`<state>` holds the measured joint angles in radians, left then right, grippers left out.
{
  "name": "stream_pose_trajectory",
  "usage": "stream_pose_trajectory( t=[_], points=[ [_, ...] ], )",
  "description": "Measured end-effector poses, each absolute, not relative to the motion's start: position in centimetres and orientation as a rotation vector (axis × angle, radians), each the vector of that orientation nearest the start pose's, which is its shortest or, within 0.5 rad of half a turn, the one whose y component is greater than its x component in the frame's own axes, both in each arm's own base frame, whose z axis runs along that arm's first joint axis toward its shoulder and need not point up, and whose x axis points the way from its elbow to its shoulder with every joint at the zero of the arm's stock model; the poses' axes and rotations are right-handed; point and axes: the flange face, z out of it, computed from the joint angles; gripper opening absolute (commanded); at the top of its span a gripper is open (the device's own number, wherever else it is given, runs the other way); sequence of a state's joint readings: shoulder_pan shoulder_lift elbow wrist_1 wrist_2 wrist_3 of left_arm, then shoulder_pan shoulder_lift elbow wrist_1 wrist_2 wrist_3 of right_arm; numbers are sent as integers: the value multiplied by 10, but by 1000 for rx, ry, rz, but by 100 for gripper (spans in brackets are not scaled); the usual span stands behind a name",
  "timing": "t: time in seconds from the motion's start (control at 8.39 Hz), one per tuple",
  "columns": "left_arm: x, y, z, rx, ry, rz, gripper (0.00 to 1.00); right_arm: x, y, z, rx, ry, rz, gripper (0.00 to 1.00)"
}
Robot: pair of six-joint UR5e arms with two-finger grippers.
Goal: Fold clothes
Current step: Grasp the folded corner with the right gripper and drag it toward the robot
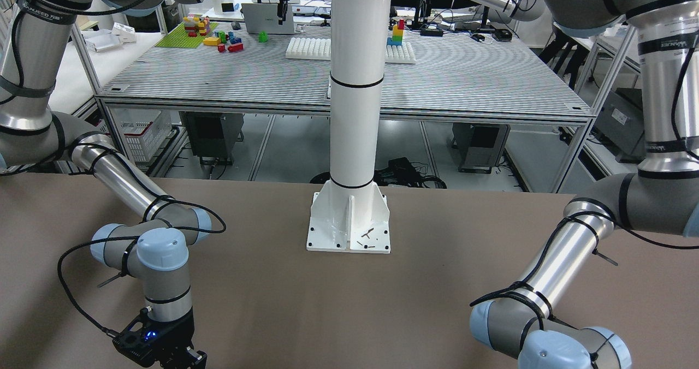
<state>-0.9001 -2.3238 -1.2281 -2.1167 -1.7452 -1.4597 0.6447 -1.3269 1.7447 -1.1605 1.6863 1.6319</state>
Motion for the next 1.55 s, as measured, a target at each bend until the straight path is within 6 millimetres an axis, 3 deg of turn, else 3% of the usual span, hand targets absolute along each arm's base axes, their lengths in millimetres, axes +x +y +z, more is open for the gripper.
stream_pose_trajectory(
  t=[0.12, 0.24, 0.72, 0.95, 1.19, 1.31, 1.43, 1.55],
  points=[
    [398, -688, 289, 330, 934, -643, 64, -409, -456, 412, 130, -835, 619, 38],
    [397, -687, 287, 331, 937, -643, 64, -410, -454, 415, 125, -832, 619, 4],
    [401, -683, 285, 340, 937, -652, 64, -415, -443, 416, 115, -853, 671, 0],
    [401, -680, 281, 343, 942, -656, 64, -400, -428, 408, 116, -890, 667, 0],
    [396, -672, 273, 346, 967, -650, 64, -382, -386, 380, 76, -949, 611, 0],
    [388, -660, 264, 347, 1001, -638, 64, -382, -363, 366, 28, -977, 571, 0],
    [379, -645, 251, 347, 1043, -619, 64, -387, -341, 353, -45, -1004, 534, 0],
    [366, -628, 225, 371, 1102, -600, 65, -389, -321, 339, -122, -1032, 489, 0]
  ],
)
